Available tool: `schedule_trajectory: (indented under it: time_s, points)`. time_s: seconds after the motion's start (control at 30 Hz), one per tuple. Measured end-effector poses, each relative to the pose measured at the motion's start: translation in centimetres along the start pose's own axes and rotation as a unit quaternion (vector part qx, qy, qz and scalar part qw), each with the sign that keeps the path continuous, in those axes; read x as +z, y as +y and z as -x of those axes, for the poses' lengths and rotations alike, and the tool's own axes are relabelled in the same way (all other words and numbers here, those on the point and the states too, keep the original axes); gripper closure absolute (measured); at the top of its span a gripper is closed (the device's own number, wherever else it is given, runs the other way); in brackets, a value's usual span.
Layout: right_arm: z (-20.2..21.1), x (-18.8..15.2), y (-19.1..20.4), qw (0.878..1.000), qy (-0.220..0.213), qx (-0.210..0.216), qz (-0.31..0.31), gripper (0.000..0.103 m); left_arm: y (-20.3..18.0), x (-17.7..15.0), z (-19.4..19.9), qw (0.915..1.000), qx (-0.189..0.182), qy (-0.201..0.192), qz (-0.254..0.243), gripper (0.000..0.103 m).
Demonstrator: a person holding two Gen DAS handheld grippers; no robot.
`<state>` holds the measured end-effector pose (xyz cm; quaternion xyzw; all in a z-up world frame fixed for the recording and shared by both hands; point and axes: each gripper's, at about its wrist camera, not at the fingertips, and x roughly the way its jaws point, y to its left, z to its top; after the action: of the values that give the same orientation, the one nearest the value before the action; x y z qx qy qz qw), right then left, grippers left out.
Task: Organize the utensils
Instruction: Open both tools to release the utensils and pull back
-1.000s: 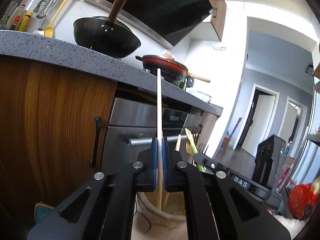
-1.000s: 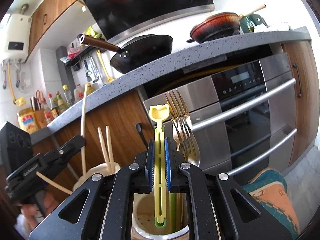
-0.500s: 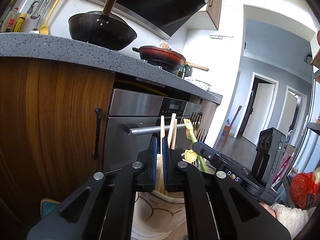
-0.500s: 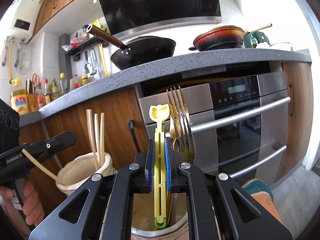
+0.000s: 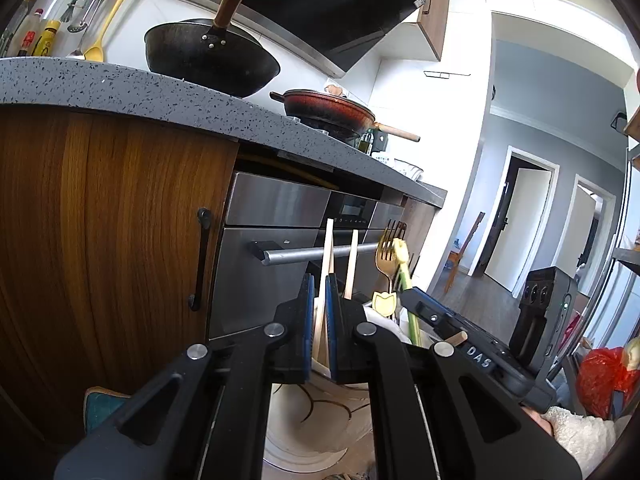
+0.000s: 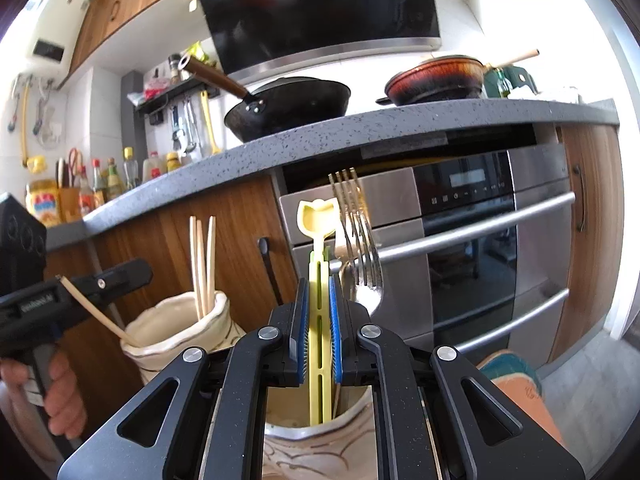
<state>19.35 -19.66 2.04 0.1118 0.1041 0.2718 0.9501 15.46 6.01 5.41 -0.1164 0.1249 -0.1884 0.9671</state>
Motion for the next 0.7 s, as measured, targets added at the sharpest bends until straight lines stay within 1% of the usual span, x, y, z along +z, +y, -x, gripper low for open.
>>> schedule_trajectory:
  time_s: [0.17, 0.3, 0.4, 0.43, 0.47, 0.5, 0.53, 0.57, 0.67, 0.7]
  points:
    - [0.7, -0.1, -0.9, 1.000, 0.011, -0.001, -0.025, 0.092, 0.0, 0.0, 0.3, 1.0000, -0.003, -0.003, 0.000, 0.097]
    - [1.3, -0.3, -0.8, 1.000, 0.019, -0.006, -0.020, 0.092, -0.1, -0.1, 0.4, 1.0000, -0.004, -0.002, -0.004, 0.097]
    - [1.5, -0.6, -0.3, 0.999, 0.027, -0.016, -0.003, 0.092, -0.2, -0.1, 0.4, 1.0000, 0.000, 0.000, -0.007, 0.097]
    - [1.5, -0.7, -0.2, 0.999, 0.032, -0.018, 0.001, 0.087, -0.1, -0.1, 0.4, 1.0000, 0.000, 0.001, -0.006, 0.091]
    - [1.5, -0.7, -0.1, 0.999, 0.035, -0.020, 0.002, 0.082, -0.1, -0.1, 0.4, 1.0000, 0.001, 0.001, -0.005, 0.080]
    - [1.6, -0.8, -0.1, 0.999, 0.034, -0.022, 0.001, 0.074, -0.1, -0.1, 0.6, 1.0000, 0.004, -0.001, -0.003, 0.074]
    - [1.8, -0.7, -0.1, 0.999, 0.033, -0.022, -0.002, 0.065, -0.1, -0.1, 0.7, 1.0000, 0.006, -0.004, -0.002, 0.065]
    - [2.1, -0.7, -0.1, 0.999, 0.032, -0.020, -0.005, 0.064, -0.1, -0.2, 1.0, 0.9999, 0.010, -0.007, -0.003, 0.059]
    - [3.3, -0.1, 0.1, 0.999, 0.023, -0.023, -0.012, 0.061, -0.6, -0.3, 1.9, 0.9986, 0.048, -0.011, -0.017, 0.054]
    - [3.8, 0.2, 0.2, 0.999, 0.019, -0.021, -0.015, 0.055, -0.9, -0.4, 2.3, 0.9978, 0.061, -0.010, -0.023, 0.052]
